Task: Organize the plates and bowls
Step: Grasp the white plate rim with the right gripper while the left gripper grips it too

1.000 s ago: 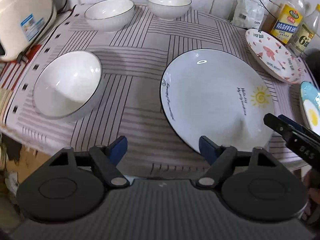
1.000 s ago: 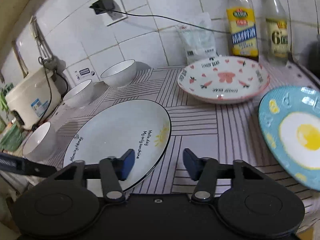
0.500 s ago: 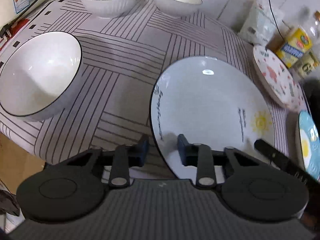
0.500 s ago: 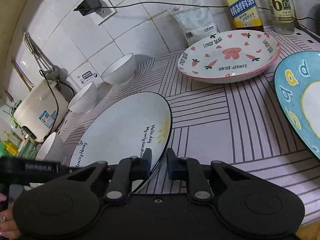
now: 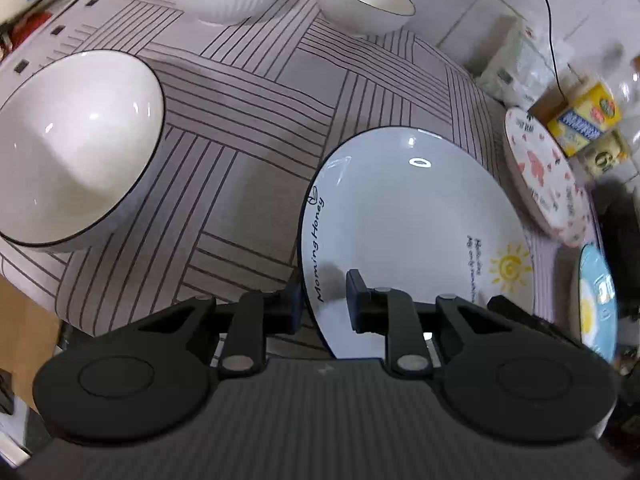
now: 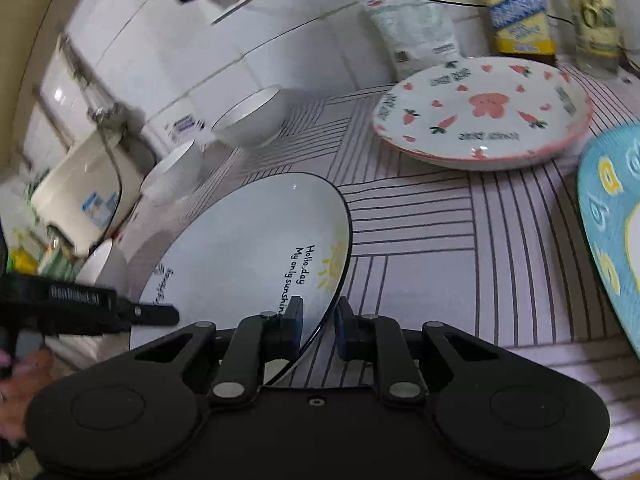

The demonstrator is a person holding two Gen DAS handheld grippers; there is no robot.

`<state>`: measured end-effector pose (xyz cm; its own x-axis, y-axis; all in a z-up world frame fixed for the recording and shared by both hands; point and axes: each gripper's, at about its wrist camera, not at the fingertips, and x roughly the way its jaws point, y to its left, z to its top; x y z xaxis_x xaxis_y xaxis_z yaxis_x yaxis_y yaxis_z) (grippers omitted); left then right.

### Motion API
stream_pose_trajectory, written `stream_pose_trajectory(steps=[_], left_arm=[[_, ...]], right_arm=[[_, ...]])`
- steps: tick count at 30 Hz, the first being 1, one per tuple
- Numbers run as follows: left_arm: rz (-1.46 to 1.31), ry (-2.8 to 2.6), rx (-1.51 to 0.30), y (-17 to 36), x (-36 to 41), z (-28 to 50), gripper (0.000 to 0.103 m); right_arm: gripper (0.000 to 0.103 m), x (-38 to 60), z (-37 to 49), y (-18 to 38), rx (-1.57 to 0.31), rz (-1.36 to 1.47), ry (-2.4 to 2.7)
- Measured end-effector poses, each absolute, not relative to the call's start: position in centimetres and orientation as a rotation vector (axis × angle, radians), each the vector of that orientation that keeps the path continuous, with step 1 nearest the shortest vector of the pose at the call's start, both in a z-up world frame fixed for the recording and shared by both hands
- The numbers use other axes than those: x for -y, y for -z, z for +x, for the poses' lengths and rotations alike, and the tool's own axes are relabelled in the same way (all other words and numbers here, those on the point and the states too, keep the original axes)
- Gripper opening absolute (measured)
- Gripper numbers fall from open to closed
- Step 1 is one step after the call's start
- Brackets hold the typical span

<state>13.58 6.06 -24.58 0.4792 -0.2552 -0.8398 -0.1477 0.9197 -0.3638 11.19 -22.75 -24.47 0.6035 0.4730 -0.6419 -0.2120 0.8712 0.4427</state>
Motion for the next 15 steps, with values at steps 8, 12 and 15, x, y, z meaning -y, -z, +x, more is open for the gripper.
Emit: stream_pose_trajectory(steps=[8, 12, 15], left_arm=[[-0.293, 0.105, -1.049, 22.6, -4.8, 14.1, 0.021], [-0.264, 0.112, -1.035, 21.1, -5.0, 15.5, 0.021], [-0.280, 0.120, -1.048, 20.5, -5.8, 17.2, 0.021]], right_arm=[[0.022, 23.2, 11.2, 23.8, -0.816, 0.375, -0.414], [0.022, 23.1, 11.9, 22.6, -0.784, 0.371, -0.421], [0.023, 23.0, 13.0, 21.8, -0.762, 0.384, -0.432]])
